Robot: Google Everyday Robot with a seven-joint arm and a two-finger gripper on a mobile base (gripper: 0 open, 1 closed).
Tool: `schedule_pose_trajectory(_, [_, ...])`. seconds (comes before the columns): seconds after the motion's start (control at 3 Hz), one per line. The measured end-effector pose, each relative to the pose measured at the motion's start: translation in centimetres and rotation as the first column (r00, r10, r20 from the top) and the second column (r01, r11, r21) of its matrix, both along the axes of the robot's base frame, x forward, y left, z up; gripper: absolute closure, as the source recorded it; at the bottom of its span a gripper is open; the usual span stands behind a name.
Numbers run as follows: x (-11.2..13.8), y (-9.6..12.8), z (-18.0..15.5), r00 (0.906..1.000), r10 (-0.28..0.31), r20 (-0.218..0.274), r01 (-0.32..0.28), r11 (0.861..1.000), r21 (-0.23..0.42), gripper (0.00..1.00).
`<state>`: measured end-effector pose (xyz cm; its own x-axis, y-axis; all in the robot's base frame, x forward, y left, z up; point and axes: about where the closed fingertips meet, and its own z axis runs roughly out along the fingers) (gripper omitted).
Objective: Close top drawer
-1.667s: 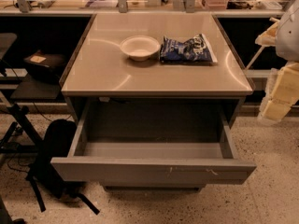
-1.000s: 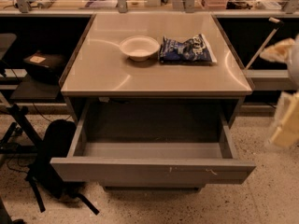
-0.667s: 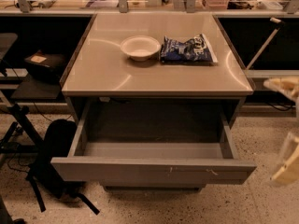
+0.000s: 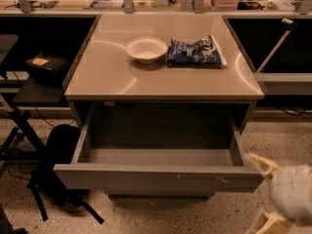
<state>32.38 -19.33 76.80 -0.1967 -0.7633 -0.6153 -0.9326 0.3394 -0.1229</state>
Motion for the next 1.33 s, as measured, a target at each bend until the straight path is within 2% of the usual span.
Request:
schedule_pose_trajectory(0.33, [-3.0, 1.9, -9.2, 0.9914, 0.014, -0.130, 0.001, 0.993, 0.120, 0.00])
schedule_pose_trajectory(0.67, [-5.9, 3.2, -14.1, 0.9716, 0.049, -0.232, -0.008, 0.985, 0.174, 0.00])
schedule_pose_trajectory(1.0, [-4.0, 3.4, -17.4, 0.9681, 0.038, -0.248, 0.003, 0.987, 0.161, 0.00])
schedule_pose_trajectory(1.33, [1.6, 2.2, -19.5, 0.9770, -0.023, -0.212, 0.046, 0.994, 0.101, 0.00])
